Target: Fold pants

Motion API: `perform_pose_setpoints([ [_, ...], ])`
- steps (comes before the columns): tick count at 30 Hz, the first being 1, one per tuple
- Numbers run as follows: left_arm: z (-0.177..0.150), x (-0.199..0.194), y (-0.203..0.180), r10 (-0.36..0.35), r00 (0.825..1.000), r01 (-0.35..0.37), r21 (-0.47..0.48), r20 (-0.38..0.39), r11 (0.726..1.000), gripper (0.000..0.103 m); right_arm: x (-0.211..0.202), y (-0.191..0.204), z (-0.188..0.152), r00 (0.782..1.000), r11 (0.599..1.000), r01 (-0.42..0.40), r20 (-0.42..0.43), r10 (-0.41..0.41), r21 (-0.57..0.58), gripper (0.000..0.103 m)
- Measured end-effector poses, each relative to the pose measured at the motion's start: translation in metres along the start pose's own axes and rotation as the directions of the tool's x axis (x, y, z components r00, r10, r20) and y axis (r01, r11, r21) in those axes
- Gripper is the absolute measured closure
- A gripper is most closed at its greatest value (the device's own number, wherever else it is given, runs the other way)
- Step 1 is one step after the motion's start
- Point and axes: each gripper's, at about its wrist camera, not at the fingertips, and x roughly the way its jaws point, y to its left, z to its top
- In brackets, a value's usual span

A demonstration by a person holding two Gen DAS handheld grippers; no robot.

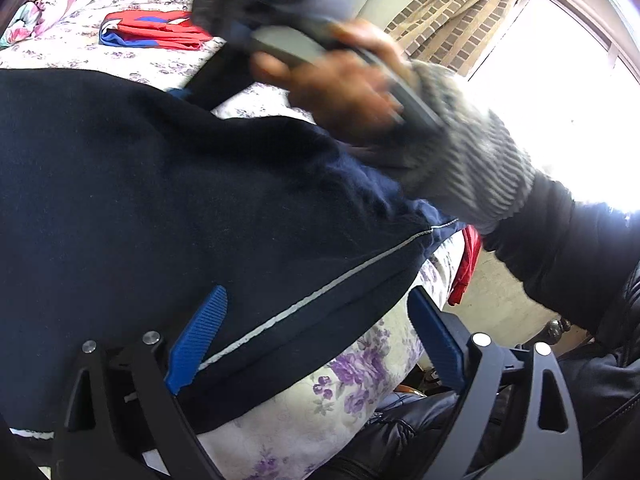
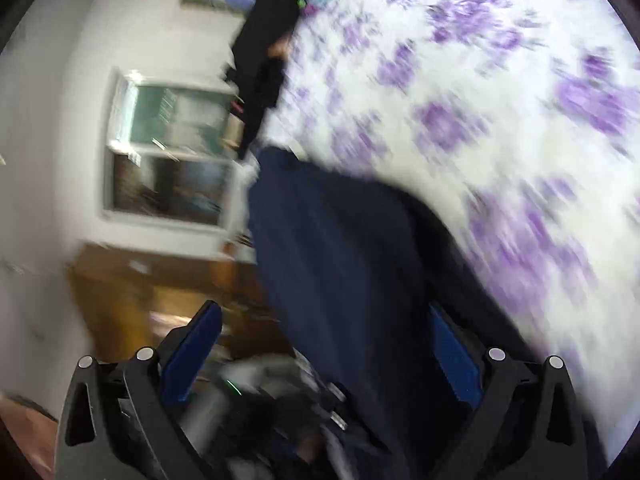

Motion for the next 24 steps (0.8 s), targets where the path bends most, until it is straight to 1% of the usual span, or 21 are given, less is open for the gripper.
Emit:
perform_pose_setpoints([
  [2, 0.0, 0.0, -0.001, 0.003, 1.0, -0.003, 0.002, 0.0, 1.0, 0.014, -0.003, -0.009, 0.013, 0.993, 0.995, -0.091, 0.076, 0.088, 0.043, 0.003],
  [3, 0.0, 0.0, 0.0, 0.002, 1.0, -0.002, 0.003, 0.0, 1.0, 0.014, -0.008, -0.016, 0.016, 0.983, 0.988, -0.135, 0.135, 0.124, 0.075, 0.003],
  [4, 0.0, 0.0, 0.0, 0.0, 1.0, 0.0, 0.004, 0.001, 1.0, 0.014, -0.014, -0.021, 0.017, 0.971, 0.983, -0.156, 0.196, 0.136, 0.093, 0.003],
  [5, 0.0, 0.0, 0.0, -0.001, 1.0, 0.001, 0.005, 0.001, 1.0, 0.014, -0.019, -0.023, 0.017, 0.965, 0.982, -0.161, 0.223, 0.137, 0.095, 0.003],
  [6, 0.0, 0.0, 0.001, -0.003, 1.0, 0.003, 0.006, 0.001, 1.0, 0.014, -0.022, -0.023, 0.016, 0.969, 0.986, -0.141, 0.217, 0.118, 0.092, 0.003],
  [7, 0.0, 0.0, 0.0, -0.003, 1.0, 0.003, 0.007, 0.001, 1.0, 0.014, -0.025, -0.021, 0.014, 0.98, 0.993, -0.086, 0.187, 0.07, 0.08, 0.003],
  [8, 0.0, 0.0, 0.001, -0.005, 1.0, 0.005, 0.01, 0.0, 1.0, 0.014, -0.031, -0.018, 0.01, 0.985, 0.998, -0.032, 0.168, 0.021, 0.06, 0.003],
  [9, 0.0, 0.0, 0.001, -0.007, 1.0, 0.007, 0.011, 0.0, 1.0, 0.014, -0.038, -0.014, 0.002, 0.989, 0.999, 0.032, 0.143, -0.036, 0.032, 0.003],
  [10, 0.0, -0.001, 0.001, -0.009, 1.0, 0.009, 0.012, 0.002, 1.0, 0.014, -0.041, -0.011, -0.006, 0.991, 0.997, 0.077, 0.113, -0.078, 0.014, 0.003],
  [13, -0.001, -0.001, 0.003, -0.011, 1.0, 0.011, 0.015, 0.007, 1.0, 0.014, -0.063, 0.003, -0.039, 0.989, 0.99, 0.138, 0.059, -0.136, -0.031, 0.003],
  [15, -0.001, 0.0, 0.002, -0.012, 1.0, 0.012, 0.017, 0.007, 1.0, 0.014, -0.064, 0.012, -0.066, 0.977, 0.976, 0.211, 0.044, -0.208, -0.06, 0.003],
  [17, -0.001, 0.0, 0.003, -0.014, 1.0, 0.014, 0.019, 0.006, 1.0, 0.014, -0.063, 0.023, -0.092, 0.958, 0.952, 0.284, 0.062, -0.278, -0.112, 0.003],
  [18, -0.001, -0.001, 0.003, -0.014, 1.0, 0.014, 0.019, 0.006, 1.0, 0.014, -0.062, 0.031, -0.105, 0.938, 0.927, 0.345, 0.095, -0.333, -0.149, 0.003],
  [19, -0.001, -0.001, 0.003, -0.013, 1.0, 0.013, 0.019, 0.006, 1.0, 0.014, -0.059, 0.037, -0.114, 0.924, 0.907, 0.38, 0.114, -0.364, -0.183, 0.003],
  [20, -0.001, -0.001, 0.003, -0.013, 1.0, 0.013, 0.019, 0.006, 1.0, 0.014, -0.055, 0.041, -0.121, 0.923, 0.898, 0.384, 0.113, -0.368, -0.213, 0.003],
  [21, -0.001, -0.001, 0.003, -0.013, 1.0, 0.013, 0.019, 0.006, 1.0, 0.014, -0.056, 0.037, -0.127, 0.929, 0.904, 0.37, 0.104, -0.355, -0.215, 0.003],
  [22, -0.001, -0.001, 0.003, -0.013, 1.0, 0.013, 0.02, 0.006, 1.0, 0.014, -0.055, 0.031, -0.13, 0.927, 0.907, 0.375, 0.103, -0.361, -0.195, 0.003],
  [23, 0.0, -0.001, 0.004, -0.013, 1.0, 0.012, 0.02, 0.005, 1.0, 0.014, -0.053, 0.027, -0.13, 0.919, 0.9, 0.393, 0.103, -0.38, -0.187, 0.004],
  [24, 0.0, -0.001, 0.004, -0.012, 1.0, 0.012, 0.019, 0.004, 1.0, 0.014, -0.054, 0.028, -0.131, 0.912, 0.889, 0.409, 0.105, -0.396, -0.205, 0.004],
])
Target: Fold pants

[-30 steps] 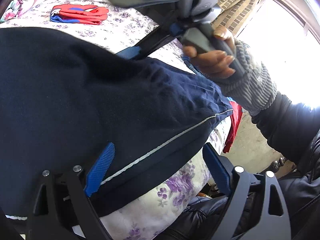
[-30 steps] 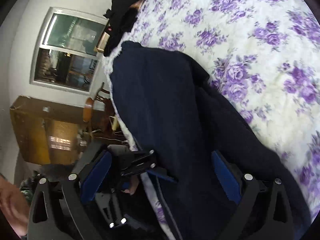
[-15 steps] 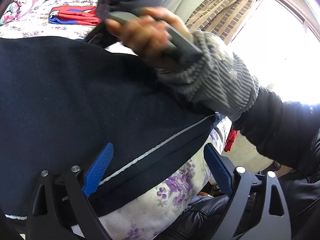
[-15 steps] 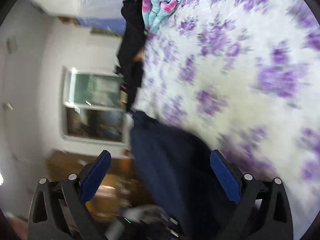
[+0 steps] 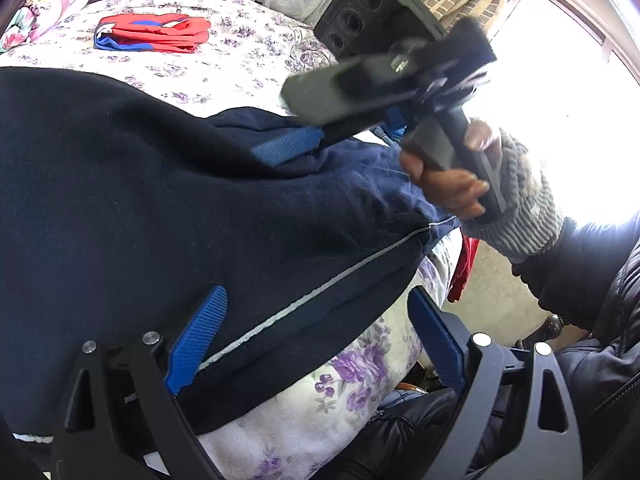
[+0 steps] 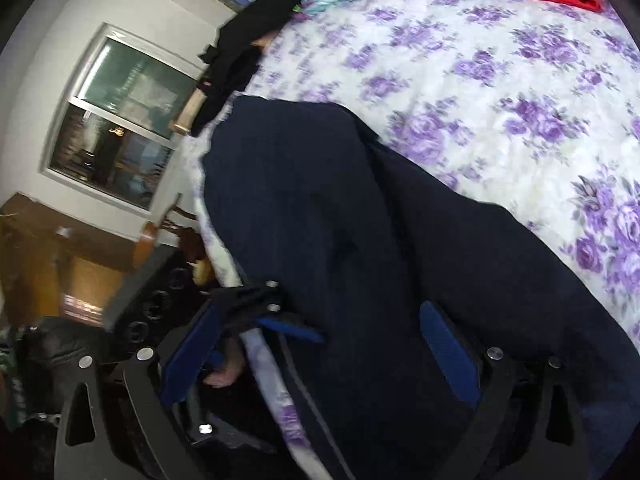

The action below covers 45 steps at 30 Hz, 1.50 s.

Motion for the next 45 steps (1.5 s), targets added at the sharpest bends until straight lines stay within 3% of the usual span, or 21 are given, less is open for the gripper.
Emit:
perform_pose_setpoints([
  [5, 0.001, 0.0, -0.001, 0.003, 1.0, -0.003, -0.001, -0.003, 1.0, 0.014, -0.018, 0.009, 0.02, 0.993, 0.992, 0.096, 0.072, -0.09, -0.088, 0.004],
  [9, 0.001, 0.0, -0.002, 0.0, 1.0, 0.0, 0.002, 0.0, 1.0, 0.014, -0.025, -0.007, 0.03, 0.979, 0.98, 0.189, 0.094, -0.183, -0.062, 0.004],
  [11, 0.0, 0.001, -0.003, -0.005, 1.0, 0.005, 0.009, 0.002, 1.0, 0.012, -0.024, -0.023, 0.044, 0.989, 0.993, 0.116, 0.094, -0.116, -0.002, 0.004],
  [13, 0.0, 0.002, -0.005, -0.005, 1.0, 0.005, 0.013, 0.001, 1.0, 0.009, -0.005, -0.044, 0.066, 0.999, 0.996, -0.026, 0.032, 0.023, 0.087, 0.004],
  [16, 0.001, 0.004, -0.007, 0.008, 1.0, -0.008, 0.019, -0.009, 1.0, 0.009, 0.033, -0.07, 0.09, 0.985, 0.974, -0.119, -0.104, 0.14, 0.192, 0.003],
  [17, 0.0, 0.003, -0.007, 0.008, 1.0, -0.007, 0.016, -0.008, 1.0, 0.009, 0.042, -0.074, 0.095, 0.97, 0.959, -0.18, -0.121, 0.209, 0.217, 0.003],
  [18, 0.0, 0.003, -0.006, 0.007, 1.0, -0.007, 0.015, -0.007, 1.0, 0.009, 0.05, -0.074, 0.101, 0.94, 0.932, -0.275, -0.136, 0.313, 0.237, 0.003],
  [20, 0.0, 0.004, -0.007, 0.01, 1.0, -0.01, 0.016, -0.006, 1.0, 0.009, 0.055, -0.067, 0.11, 0.911, 0.906, -0.357, -0.128, 0.392, 0.23, 0.003],
  [21, 0.0, 0.004, -0.007, 0.009, 1.0, -0.009, 0.017, -0.005, 1.0, 0.008, 0.06, -0.063, 0.115, 0.884, 0.877, -0.423, -0.107, 0.455, 0.229, 0.003],
  [25, 0.0, 0.005, -0.008, 0.012, 1.0, -0.012, 0.025, -0.008, 1.0, 0.006, 0.078, -0.057, 0.124, 0.847, 0.829, -0.505, -0.045, 0.529, 0.241, 0.003],
  [26, 0.0, 0.005, -0.008, 0.01, 1.0, -0.01, 0.024, -0.008, 1.0, 0.006, 0.081, -0.061, 0.125, 0.841, 0.81, -0.524, 0.008, 0.541, 0.265, 0.003],
  [27, 0.001, 0.005, -0.008, 0.008, 1.0, -0.008, 0.021, -0.008, 1.0, 0.006, 0.081, -0.067, 0.126, 0.821, 0.777, -0.56, 0.071, 0.566, 0.286, 0.003],
  [30, 0.0, 0.005, -0.007, 0.012, 1.0, -0.012, 0.021, -0.006, 1.0, 0.006, 0.076, -0.078, 0.132, 0.726, 0.656, -0.685, 0.229, 0.648, 0.316, 0.003],
  [31, 0.0, 0.005, -0.007, 0.015, 1.0, -0.015, 0.022, -0.007, 1.0, 0.006, 0.074, -0.079, 0.134, 0.723, 0.656, -0.689, 0.24, 0.647, 0.307, 0.003],
  [34, 0.0, 0.003, -0.007, 0.018, 1.0, -0.018, 0.024, -0.008, 1.0, 0.006, 0.065, -0.075, 0.131, 0.786, 0.735, -0.617, 0.193, 0.587, 0.282, 0.003],
  [40, 0.002, -0.001, -0.007, 0.019, 1.0, -0.019, 0.0, 0.002, 1.0, 0.006, 0.066, -0.067, 0.122, 0.832, 0.783, -0.55, 0.111, 0.543, 0.29, 0.003],
  [43, 0.009, -0.016, 0.004, 0.063, 0.997, -0.061, -0.057, 0.033, 0.997, 0.006, 0.083, -0.067, 0.134, 0.831, 0.77, -0.549, 0.113, 0.545, 0.326, 0.003],
  [45, 0.011, -0.028, 0.019, 0.106, 0.993, -0.1, -0.115, 0.051, 0.988, 0.006, 0.093, -0.07, 0.141, 0.814, 0.74, -0.574, 0.147, 0.562, 0.351, 0.003],
])
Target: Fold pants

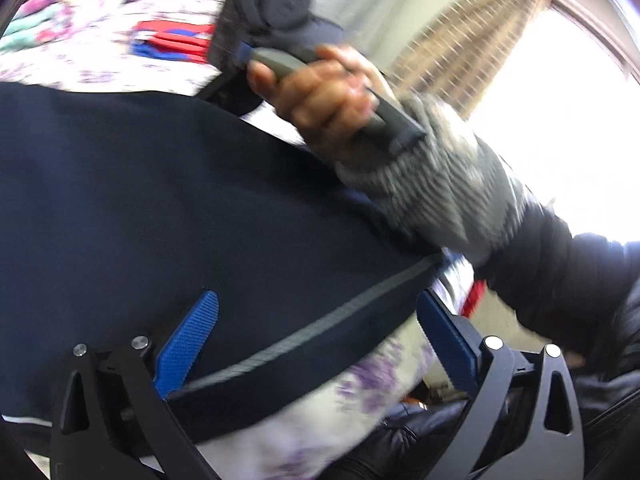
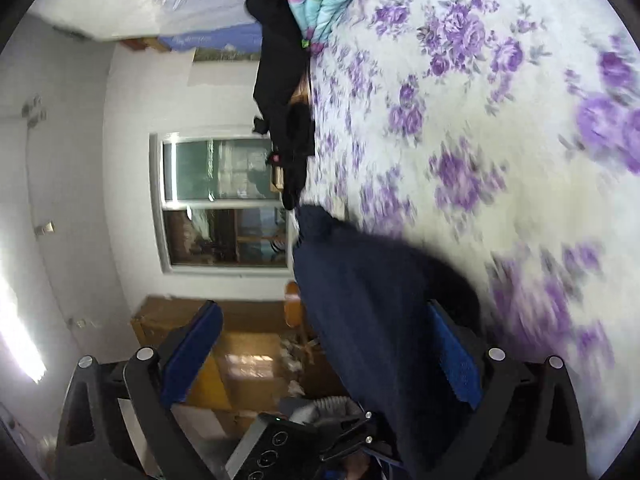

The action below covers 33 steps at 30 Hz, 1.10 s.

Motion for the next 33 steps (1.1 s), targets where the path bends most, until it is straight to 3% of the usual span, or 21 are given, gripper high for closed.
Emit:
perform_pose_setpoints([
  [3, -0.003, -0.007, 0.022, 0.023, 0.999, -0.024, -0.041, -0.026, 0.999, 0.028, -0.006, 0.001, 0.013, 0.989, 0.999, -0.04, 0.139, 0.042, -0.016, 0.003],
  [6, -0.011, -0.016, 0.02, 0.034, 0.999, -0.035, -0.038, -0.024, 0.999, 0.029, -0.032, 0.002, 0.021, 0.956, 0.999, -0.031, 0.293, 0.038, -0.026, 0.003],
  [7, -0.013, -0.02, 0.016, 0.047, 0.999, -0.048, -0.038, -0.022, 0.998, 0.029, -0.036, 0.004, 0.019, 0.953, 0.999, -0.035, 0.3, 0.042, -0.029, 0.003],
  [11, -0.004, -0.052, 0.013, 0.03, 0.999, -0.028, -0.045, 0.045, 0.999, 0.021, -0.019, 0.038, -0.025, 0.983, 0.991, -0.015, 0.178, 0.038, -0.13, 0.003],
  [13, 0.005, -0.071, 0.021, 0.088, 0.99, -0.081, -0.063, 0.111, 0.995, 0.008, 0.0, 0.047, -0.053, 0.992, 0.985, -0.016, 0.124, 0.038, -0.172, 0.003],
  [14, 0.009, -0.076, 0.033, 0.121, 0.986, -0.109, -0.103, 0.116, 0.989, 0.008, 0.01, 0.042, -0.062, 0.993, 0.986, -0.005, 0.117, 0.025, -0.167, 0.003],
  [15, 0.011, -0.075, 0.048, 0.157, 0.983, -0.14, -0.159, 0.094, 0.977, 0.008, 0.012, 0.036, -0.063, 0.989, 0.986, 0.072, 0.142, -0.051, -0.148, 0.004],
  [16, 0.009, -0.072, 0.065, 0.183, 0.981, -0.165, -0.226, 0.059, 0.96, 0.011, 0.011, 0.027, -0.061, 0.96, 0.971, 0.208, 0.213, -0.18, -0.116, 0.007],
  [17, 0.006, -0.071, 0.073, 0.183, 0.982, -0.167, -0.245, 0.045, 0.955, 0.014, 0.002, 0.022, -0.058, 0.899, 0.932, 0.35, 0.313, -0.307, -0.091, 0.022],
  [18, 0.004, -0.072, 0.073, 0.202, 0.978, -0.186, -0.232, 0.047, 0.955, 0.021, -0.009, 0.022, -0.059, 0.83, 0.888, 0.454, 0.396, -0.394, -0.069, 0.028],
  [19, 0.002, -0.073, 0.069, 0.222, 0.974, -0.208, -0.205, 0.049, 0.956, 0.021, -0.023, 0.028, -0.067, 0.742, 0.836, 0.547, 0.481, -0.467, -0.032, 0.028],
  [20, -0.001, -0.075, 0.063, 0.244, 0.969, -0.232, -0.181, 0.048, 0.956, 0.021, -0.033, 0.038, -0.08, 0.677, 0.802, 0.597, 0.549, -0.49, -0.02, 0.023],
  [21, -0.004, -0.079, 0.06, 0.26, 0.964, -0.247, -0.172, 0.055, 0.954, 0.021, -0.05, 0.051, -0.103, 0.654, 0.803, 0.594, 0.61, -0.447, -0.048, 0.02],
  [23, -0.007, -0.087, 0.057, 0.252, 0.964, -0.232, -0.192, 0.087, 0.954, 0.017, -0.078, 0.067, -0.153, 0.654, 0.837, 0.538, 0.677, -0.337, -0.103, 0.015],
  [24, -0.008, -0.091, 0.056, 0.237, 0.966, -0.213, -0.201, 0.104, 0.956, 0.013, -0.092, 0.072, -0.185, 0.63, 0.841, 0.529, 0.715, -0.301, -0.112, 0.01],
  [25, -0.008, -0.093, 0.053, 0.219, 0.968, -0.19, -0.207, 0.123, 0.96, 0.012, -0.106, 0.073, -0.218, 0.592, 0.837, 0.536, 0.754, -0.284, -0.105, 0.01],
  [26, -0.005, -0.092, 0.047, 0.175, 0.974, -0.144, -0.205, 0.142, 0.968, 0.012, -0.12, 0.072, -0.249, 0.544, 0.829, 0.553, 0.79, -0.283, -0.085, 0.01],
  [29, 0.004, -0.067, 0.028, 0.065, 0.992, -0.046, -0.164, 0.111, 0.985, 0.011, -0.16, 0.055, -0.352, 0.331, 0.805, 0.587, 0.881, -0.338, 0.088, 0.01],
  [30, 0.005, -0.054, 0.016, 0.053, 0.994, -0.04, -0.139, 0.092, 0.989, 0.011, -0.17, 0.044, -0.391, 0.245, 0.808, 0.564, 0.901, -0.358, 0.168, 0.01],
  [31, 0.007, -0.042, 0.004, 0.046, 0.996, -0.038, -0.109, 0.072, 0.993, 0.011, -0.179, 0.037, -0.416, 0.188, 0.811, 0.543, 0.909, -0.372, 0.22, 0.01],
  [33, 0.009, -0.019, -0.022, 0.048, 0.998, -0.047, -0.031, 0.037, 0.998, 0.011, -0.197, 0.014, -0.458, 0.111, 0.828, 0.474, 0.912, -0.394, 0.3, 0.01],
])
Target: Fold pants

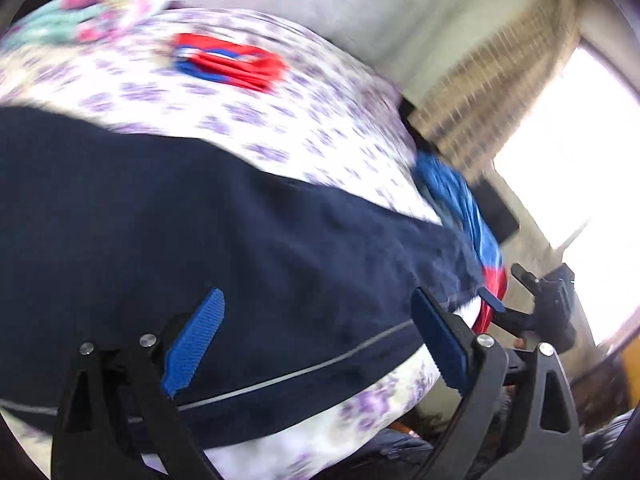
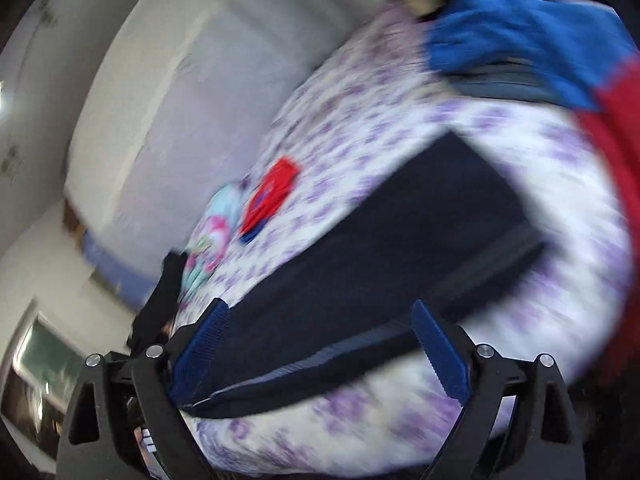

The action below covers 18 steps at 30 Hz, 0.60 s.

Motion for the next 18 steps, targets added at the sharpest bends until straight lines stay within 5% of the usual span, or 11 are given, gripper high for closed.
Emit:
perform_pose_setpoints([
  [3, 0.001, 0.025, -0.034, 0.042, 0.999, -0.04, 0.076, -0.021, 0.996, 0.011, -0.006, -0.041, -0.008, 1.0, 0.993, 0.016, 0.004, -0.016, 0.118, 0.01],
  [7, -0.005, 0.046, -0.06, 0.098, 0.995, -0.094, 0.103, -0.031, 0.99, 0.011, 0.017, -0.067, -0.007, 0.998, 0.965, -0.063, 0.036, 0.056, 0.254, 0.01],
  [14, -0.008, 0.069, -0.055, 0.162, 0.986, -0.156, 0.122, -0.04, 0.98, 0.012, 0.03, -0.083, 0.0, 0.984, 0.937, -0.135, 0.156, 0.088, 0.322, 0.012],
  [16, -0.012, 0.073, -0.051, 0.187, 0.982, -0.182, 0.131, -0.032, 0.975, 0.02, 0.027, -0.081, -0.002, 0.983, 0.946, -0.121, 0.17, 0.072, 0.299, 0.03],
  [18, -0.015, 0.074, -0.047, 0.203, 0.979, -0.199, 0.132, -0.016, 0.971, 0.027, 0.021, -0.092, -0.004, 0.984, 0.955, -0.093, 0.172, 0.045, 0.283, 0.076],
])
